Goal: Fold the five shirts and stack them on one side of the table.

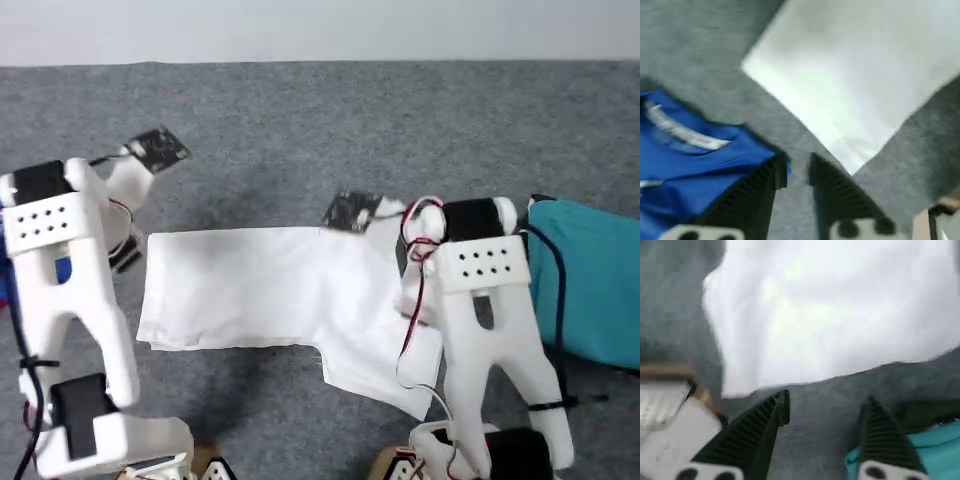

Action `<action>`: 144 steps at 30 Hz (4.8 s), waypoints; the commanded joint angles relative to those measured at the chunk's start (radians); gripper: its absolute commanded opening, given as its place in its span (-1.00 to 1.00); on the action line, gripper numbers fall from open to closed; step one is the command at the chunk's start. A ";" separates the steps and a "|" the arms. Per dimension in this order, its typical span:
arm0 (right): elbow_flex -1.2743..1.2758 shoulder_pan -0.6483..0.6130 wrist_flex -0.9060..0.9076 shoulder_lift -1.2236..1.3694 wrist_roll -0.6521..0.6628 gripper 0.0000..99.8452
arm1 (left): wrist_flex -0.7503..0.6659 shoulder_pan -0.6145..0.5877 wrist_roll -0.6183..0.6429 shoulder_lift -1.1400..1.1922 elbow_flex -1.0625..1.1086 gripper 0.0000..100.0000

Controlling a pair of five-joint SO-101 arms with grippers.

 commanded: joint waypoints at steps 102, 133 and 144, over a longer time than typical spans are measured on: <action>-0.571 0.492 0.108 -0.285 -0.537 -0.77 | -0.281 1.278 0.454 0.410 0.070 -0.53; -0.571 0.492 0.107 -0.277 -0.540 -0.78 | -0.180 1.221 0.462 0.598 -0.225 -0.99; -0.568 0.489 0.107 -0.275 -0.540 -0.78 | -0.203 1.060 0.459 0.609 -0.306 -0.86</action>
